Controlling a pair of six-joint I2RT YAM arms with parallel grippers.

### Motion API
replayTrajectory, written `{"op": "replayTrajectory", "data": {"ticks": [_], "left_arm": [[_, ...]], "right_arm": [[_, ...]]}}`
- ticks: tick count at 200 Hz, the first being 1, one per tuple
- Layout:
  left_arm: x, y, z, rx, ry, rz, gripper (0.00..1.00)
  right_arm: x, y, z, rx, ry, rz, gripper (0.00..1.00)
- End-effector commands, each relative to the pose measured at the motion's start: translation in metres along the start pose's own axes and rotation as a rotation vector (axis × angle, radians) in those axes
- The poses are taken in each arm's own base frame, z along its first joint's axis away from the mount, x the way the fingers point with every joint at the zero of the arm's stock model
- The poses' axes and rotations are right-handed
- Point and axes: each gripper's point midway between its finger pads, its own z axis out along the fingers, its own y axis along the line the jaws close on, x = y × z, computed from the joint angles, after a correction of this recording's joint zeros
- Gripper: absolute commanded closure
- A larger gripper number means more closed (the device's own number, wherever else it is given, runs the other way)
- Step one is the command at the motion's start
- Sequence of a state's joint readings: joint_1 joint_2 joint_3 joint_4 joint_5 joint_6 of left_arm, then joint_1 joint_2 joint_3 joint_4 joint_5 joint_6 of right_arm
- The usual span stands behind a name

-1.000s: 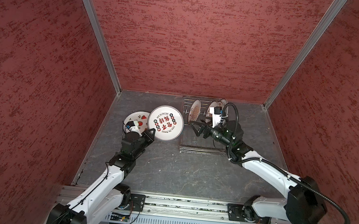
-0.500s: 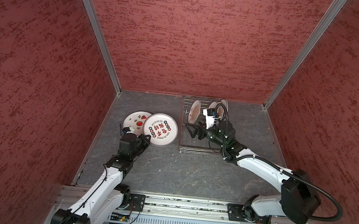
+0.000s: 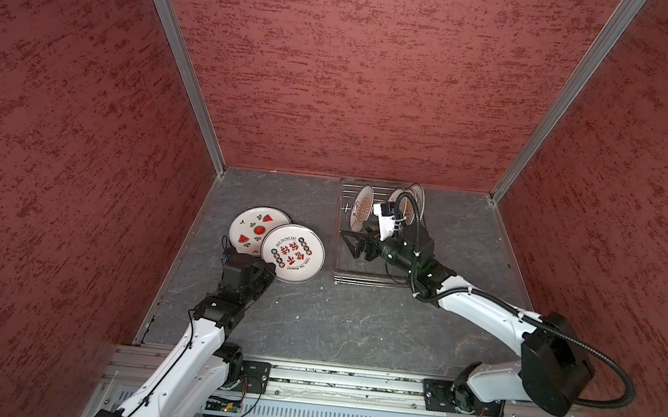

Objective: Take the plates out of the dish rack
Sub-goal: 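Carry the red-lettered plate beside the watermelon stack with left while right releases, then lower the red-lettered plate flat onto the table with the left gripper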

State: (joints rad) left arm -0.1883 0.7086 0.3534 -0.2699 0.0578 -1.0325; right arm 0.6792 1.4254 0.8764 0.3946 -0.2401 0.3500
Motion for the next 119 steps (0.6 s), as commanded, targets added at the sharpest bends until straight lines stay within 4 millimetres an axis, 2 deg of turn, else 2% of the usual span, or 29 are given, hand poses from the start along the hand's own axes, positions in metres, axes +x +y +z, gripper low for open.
{"op": "replayTrajectory", "data": {"ticks": [1,21,25,76,119], "left_arm": [[-0.003,-0.004,-0.002,0.014,-0.019,0.021,1.0],[0.005,-0.009,-0.002,0.041,0.027,0.021,1.0],[0.007,-0.008,-0.001,0.042,0.038,0.02,1.0],[0.026,0.015,0.011,-0.009,0.108,-0.046,1.0],[0.032,0.019,0.013,-0.014,0.12,-0.056,1.0]], "right_arm": [[-0.009,0.001,0.006,0.012,-0.016,-0.025,0.01],[-0.012,0.002,0.007,0.012,-0.022,-0.026,0.01],[-0.004,-0.002,0.012,0.02,-0.001,-0.02,0.01],[0.0,-0.005,0.015,0.023,0.011,-0.011,0.01],[0.007,0.004,0.014,-0.021,0.035,-0.029,0.01]]}}
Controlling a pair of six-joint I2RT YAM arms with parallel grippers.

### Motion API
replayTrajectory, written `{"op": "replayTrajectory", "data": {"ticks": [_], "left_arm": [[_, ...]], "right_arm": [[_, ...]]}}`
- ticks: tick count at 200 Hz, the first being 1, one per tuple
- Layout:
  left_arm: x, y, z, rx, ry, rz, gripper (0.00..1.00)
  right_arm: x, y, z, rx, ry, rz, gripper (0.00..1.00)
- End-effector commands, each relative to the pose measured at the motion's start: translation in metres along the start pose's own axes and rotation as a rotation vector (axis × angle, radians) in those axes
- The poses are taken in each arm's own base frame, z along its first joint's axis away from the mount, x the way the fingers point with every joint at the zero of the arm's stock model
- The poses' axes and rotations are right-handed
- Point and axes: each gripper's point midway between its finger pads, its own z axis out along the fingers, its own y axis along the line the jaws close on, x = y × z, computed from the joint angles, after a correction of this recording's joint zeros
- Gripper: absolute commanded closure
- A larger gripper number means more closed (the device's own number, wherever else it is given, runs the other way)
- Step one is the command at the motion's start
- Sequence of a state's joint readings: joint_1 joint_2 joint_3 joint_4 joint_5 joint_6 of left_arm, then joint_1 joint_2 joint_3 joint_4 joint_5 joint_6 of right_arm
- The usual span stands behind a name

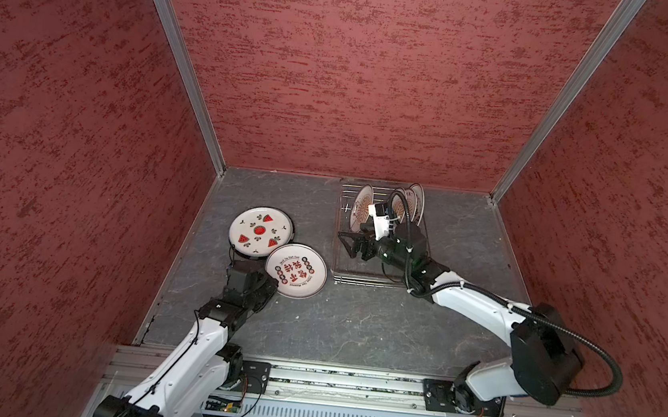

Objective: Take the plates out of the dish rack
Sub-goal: 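Lower the red-lettered plate flat onto the table with the left gripper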

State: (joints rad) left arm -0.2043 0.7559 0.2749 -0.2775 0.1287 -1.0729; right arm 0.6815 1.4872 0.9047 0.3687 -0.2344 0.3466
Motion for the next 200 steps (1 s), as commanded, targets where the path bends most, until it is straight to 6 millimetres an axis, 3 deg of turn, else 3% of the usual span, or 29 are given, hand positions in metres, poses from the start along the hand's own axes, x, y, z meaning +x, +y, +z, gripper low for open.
{"op": "replayTrajectory", "data": {"ticks": [1,34,64,106,140,200], "left_arm": [[-0.003,-0.018,-0.001,0.072,-0.009,-0.009,1.0],[0.0,-0.009,0.006,0.037,0.004,-0.032,1.0],[0.003,-0.005,0.014,0.018,0.025,-0.051,0.98],[0.005,0.002,0.021,-0.026,0.039,-0.077,0.92],[0.006,0.004,0.022,-0.028,0.037,-0.084,0.79],[0.008,0.006,0.025,-0.045,0.016,-0.074,0.72]], "right_arm": [[-0.008,0.015,-0.001,-0.049,-0.016,-0.042,0.01],[0.009,0.04,0.003,-0.157,0.055,-0.108,0.01],[0.03,0.053,0.012,-0.138,0.123,-0.197,0.01],[0.041,0.051,0.021,-0.104,0.156,-0.218,0.01],[0.048,0.056,0.024,-0.123,0.183,-0.232,0.01],[0.054,0.06,0.029,-0.116,0.202,-0.252,0.01]]}}
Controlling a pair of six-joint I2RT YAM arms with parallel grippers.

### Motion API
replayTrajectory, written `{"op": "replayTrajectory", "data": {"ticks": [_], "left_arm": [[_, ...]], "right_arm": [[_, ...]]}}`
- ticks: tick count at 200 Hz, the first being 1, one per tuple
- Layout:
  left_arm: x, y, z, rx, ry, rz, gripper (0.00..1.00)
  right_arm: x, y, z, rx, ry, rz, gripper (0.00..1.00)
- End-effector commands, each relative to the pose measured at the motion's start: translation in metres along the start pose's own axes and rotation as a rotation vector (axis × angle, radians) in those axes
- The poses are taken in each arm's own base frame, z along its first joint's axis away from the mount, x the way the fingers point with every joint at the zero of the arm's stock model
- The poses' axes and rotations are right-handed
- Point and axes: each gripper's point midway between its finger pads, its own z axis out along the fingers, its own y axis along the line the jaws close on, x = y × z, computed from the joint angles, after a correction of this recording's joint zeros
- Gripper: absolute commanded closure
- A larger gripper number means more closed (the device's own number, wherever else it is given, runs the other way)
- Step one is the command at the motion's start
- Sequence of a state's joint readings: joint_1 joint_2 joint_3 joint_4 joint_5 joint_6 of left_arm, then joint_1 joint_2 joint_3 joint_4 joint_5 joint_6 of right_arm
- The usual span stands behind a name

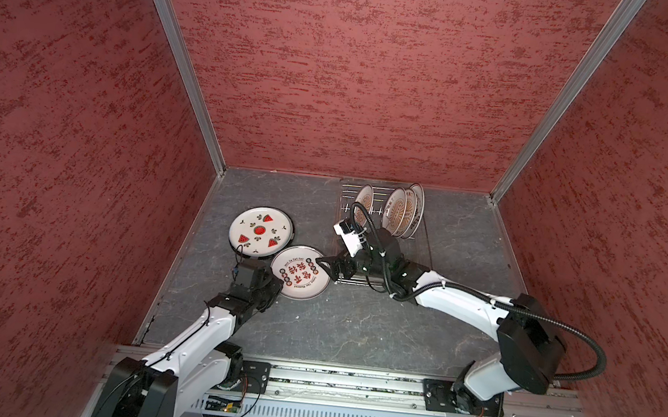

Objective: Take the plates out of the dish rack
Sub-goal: 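Lower the red-lettered plate flat onto the table with the left gripper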

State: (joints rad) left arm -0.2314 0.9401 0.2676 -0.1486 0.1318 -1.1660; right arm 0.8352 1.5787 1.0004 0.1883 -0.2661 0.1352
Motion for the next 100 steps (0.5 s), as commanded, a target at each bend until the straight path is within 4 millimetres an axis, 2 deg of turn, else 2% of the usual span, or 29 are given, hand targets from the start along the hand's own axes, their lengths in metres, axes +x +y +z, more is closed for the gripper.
{"op": "replayTrajectory", "data": {"ticks": [1,42,51,56,100], "left_arm": [[-0.0007,-0.0027,0.0009,0.01,-0.026,0.009,0.72],[-0.0038,0.0021,0.0001,-0.01,-0.053,-0.007,0.68],[-0.0026,0.0022,0.0012,-0.007,-0.047,-0.01,0.53],[-0.0016,0.0017,0.0017,-0.004,-0.041,-0.01,0.49],[-0.0009,0.0015,0.0046,-0.006,-0.035,-0.01,0.47]], "right_arm": [[-0.0117,0.0022,0.0029,0.01,-0.021,-0.042,0.01],[-0.0086,0.0028,0.0053,0.013,-0.01,-0.047,0.01],[-0.008,0.0035,0.0056,0.011,-0.007,-0.047,0.01],[-0.0078,0.0035,0.0059,0.011,-0.006,-0.047,0.01],[-0.0052,0.0065,0.0075,0.006,0.005,-0.056,0.01]]}}
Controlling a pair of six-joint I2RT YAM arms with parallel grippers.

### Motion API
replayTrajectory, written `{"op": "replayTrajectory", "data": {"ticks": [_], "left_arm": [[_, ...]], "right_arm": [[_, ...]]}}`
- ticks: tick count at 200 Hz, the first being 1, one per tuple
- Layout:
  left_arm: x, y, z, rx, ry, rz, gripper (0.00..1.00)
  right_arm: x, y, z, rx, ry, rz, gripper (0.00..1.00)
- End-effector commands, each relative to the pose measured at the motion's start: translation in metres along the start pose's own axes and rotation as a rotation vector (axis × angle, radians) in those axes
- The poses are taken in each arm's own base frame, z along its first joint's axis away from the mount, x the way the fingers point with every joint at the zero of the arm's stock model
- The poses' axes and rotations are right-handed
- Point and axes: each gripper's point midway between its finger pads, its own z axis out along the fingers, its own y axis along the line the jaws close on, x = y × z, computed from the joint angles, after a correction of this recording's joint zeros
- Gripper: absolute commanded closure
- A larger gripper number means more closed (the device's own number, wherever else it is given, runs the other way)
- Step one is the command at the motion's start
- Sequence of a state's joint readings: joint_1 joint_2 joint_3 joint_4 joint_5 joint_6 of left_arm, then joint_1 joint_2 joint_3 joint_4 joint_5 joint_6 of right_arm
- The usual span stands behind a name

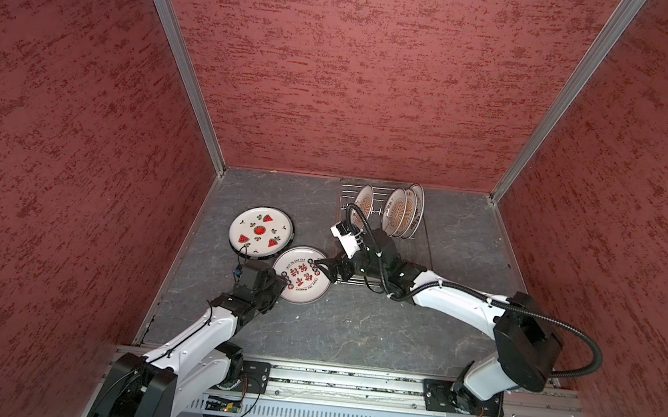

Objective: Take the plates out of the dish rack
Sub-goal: 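Lower the red-lettered plate flat onto the table with the left gripper, then open the left gripper and raise it while right reaches back to the rack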

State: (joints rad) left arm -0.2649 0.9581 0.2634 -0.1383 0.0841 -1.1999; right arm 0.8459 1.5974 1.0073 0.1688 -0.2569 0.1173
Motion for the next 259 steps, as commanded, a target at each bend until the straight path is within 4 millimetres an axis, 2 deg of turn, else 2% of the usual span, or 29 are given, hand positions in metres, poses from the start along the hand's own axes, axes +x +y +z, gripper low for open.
{"op": "replayTrajectory", "data": {"ticks": [1,31,40,54,60,68,91,110,137,157,170,173,179,224,259], "left_arm": [[-0.002,-0.002,0.001,0.015,-0.016,0.0,0.47],[-0.004,-0.003,0.0,0.019,-0.025,-0.001,0.45],[-0.005,-0.003,-0.001,0.017,-0.031,0.001,0.42],[-0.008,-0.002,-0.003,0.015,-0.051,0.003,0.31],[-0.01,-0.002,-0.004,0.015,-0.06,0.006,0.22],[-0.012,-0.002,-0.006,0.016,-0.075,0.009,0.16],[-0.019,-0.005,-0.014,0.023,-0.115,0.02,0.04],[-0.026,-0.007,-0.023,0.024,-0.155,0.035,0.0],[-0.034,-0.02,-0.041,0.053,-0.201,0.079,0.01],[-0.037,-0.04,-0.053,0.122,-0.219,0.132,0.0],[-0.037,-0.057,-0.062,0.198,-0.226,0.176,0.01],[-0.036,-0.062,-0.064,0.217,-0.227,0.187,0.0],[-0.036,-0.07,-0.068,0.253,-0.23,0.202,0.0],[-0.023,-0.128,-0.096,0.479,-0.235,0.33,0.01],[-0.005,-0.171,-0.112,0.603,-0.209,0.408,0.01]], "right_arm": [[-0.015,0.006,0.002,0.002,-0.026,-0.041,0.01],[-0.013,0.008,0.002,-0.004,-0.021,-0.05,0.01],[-0.013,0.009,0.002,-0.005,-0.02,-0.051,0.01],[-0.013,0.011,0.002,-0.013,-0.019,-0.055,0.01],[-0.013,0.012,0.002,-0.018,-0.018,-0.057,0.01],[-0.013,0.013,0.001,-0.023,-0.019,-0.061,0.01],[-0.014,0.016,-0.001,-0.037,-0.018,-0.066,0.01],[-0.019,0.011,-0.005,0.004,-0.041,-0.053,0.01],[-0.036,-0.004,-0.02,0.111,-0.118,-0.018,0.01],[-0.045,-0.009,-0.035,0.153,-0.186,-0.025,0.01],[-0.042,-0.012,-0.038,0.173,-0.186,-0.016,0.01],[-0.049,-0.01,-0.046,0.174,-0.208,-0.019,0.01],[-0.05,-0.011,-0.05,0.188,-0.217,-0.017,0.01],[-0.061,-0.053,-0.089,0.441,-0.326,0.094,0.01],[-0.063,-0.071,-0.105,0.503,-0.312,0.125,0.01]]}}
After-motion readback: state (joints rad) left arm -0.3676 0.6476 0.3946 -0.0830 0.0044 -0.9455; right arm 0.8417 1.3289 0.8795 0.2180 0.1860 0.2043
